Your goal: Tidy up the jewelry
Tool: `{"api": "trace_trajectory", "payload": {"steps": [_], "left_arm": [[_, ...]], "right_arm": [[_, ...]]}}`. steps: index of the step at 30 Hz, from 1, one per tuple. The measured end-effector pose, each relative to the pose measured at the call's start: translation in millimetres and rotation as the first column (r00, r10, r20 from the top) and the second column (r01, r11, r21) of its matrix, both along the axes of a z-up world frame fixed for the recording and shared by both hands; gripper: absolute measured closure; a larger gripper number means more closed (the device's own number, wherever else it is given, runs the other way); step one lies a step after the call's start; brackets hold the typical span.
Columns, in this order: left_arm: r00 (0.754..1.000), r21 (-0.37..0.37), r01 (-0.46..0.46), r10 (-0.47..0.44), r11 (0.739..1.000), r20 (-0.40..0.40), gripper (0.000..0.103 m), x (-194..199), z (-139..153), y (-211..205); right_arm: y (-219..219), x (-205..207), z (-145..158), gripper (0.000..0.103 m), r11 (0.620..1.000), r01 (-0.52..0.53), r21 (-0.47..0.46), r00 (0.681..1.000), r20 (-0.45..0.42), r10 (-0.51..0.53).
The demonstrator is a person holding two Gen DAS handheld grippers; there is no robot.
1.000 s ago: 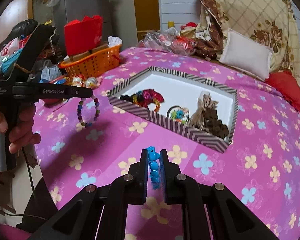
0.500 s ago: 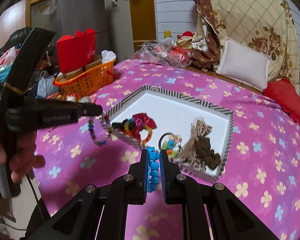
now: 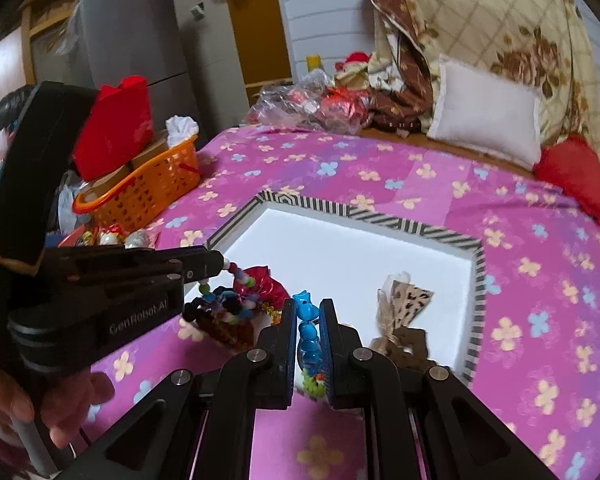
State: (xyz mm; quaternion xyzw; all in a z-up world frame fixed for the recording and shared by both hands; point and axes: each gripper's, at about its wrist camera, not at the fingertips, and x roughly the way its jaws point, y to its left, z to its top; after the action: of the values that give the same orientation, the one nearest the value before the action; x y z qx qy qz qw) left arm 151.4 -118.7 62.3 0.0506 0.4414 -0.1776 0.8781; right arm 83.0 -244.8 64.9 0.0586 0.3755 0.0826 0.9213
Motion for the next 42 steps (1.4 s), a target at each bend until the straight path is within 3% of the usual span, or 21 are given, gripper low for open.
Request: {"api": "trace_trajectory", "payload": {"steps": [5, 16, 20, 23, 24, 30, 34, 42], "left_arm": [[0.999, 0.016, -0.017, 0.018, 1.0, -0.033, 0.095, 16, -22, -5], [0.992, 0.07, -0.082, 0.089, 0.994, -0.094, 0.095, 28, -65, 14], [0.991, 0.078, -0.093, 0.1, 0.993, -0.09, 0.087, 23, -67, 17], [0.991, 0.059, -0.103, 0.108, 0.993, -0.076, 0.058, 17, -62, 22], [0.992, 0.051, -0.11, 0.113, 0.993, -0.065, 0.054, 14, -59, 24], [0.992, 0.053, -0.123, 0.124, 0.991, -0.014, 0.053, -10, -45, 31], [0.989, 0.071, -0.146, 0.143, 0.987, 0.049, 0.046, -31, -35, 36], [0.98, 0.085, -0.171, 0.16, 0.982, 0.118, 0.046, -70, -22, 44]], "right_arm": [[0, 20, -26, 0.092, 0.998, 0.015, 0.059, 0.999, -0.044, -0.012], [-23, 32, -74, 0.093, 0.994, 0.095, 0.049, 0.98, -0.177, -0.085], [-23, 22, -72, 0.089, 0.995, 0.092, 0.036, 0.983, -0.163, -0.085], [-23, 11, -69, 0.07, 0.994, 0.1, 0.041, 0.984, -0.149, -0.093], [-23, 8, -68, 0.07, 0.994, 0.101, 0.045, 0.985, -0.142, -0.094], [-16, -17, -53, 0.07, 0.994, 0.105, 0.039, 0.99, -0.103, -0.1], [-9, -40, -42, 0.06, 0.994, 0.112, 0.017, 0.993, -0.051, -0.111], [1, -79, -29, 0.06, 0.989, 0.147, -0.017, 0.989, 0.004, -0.147]]}}
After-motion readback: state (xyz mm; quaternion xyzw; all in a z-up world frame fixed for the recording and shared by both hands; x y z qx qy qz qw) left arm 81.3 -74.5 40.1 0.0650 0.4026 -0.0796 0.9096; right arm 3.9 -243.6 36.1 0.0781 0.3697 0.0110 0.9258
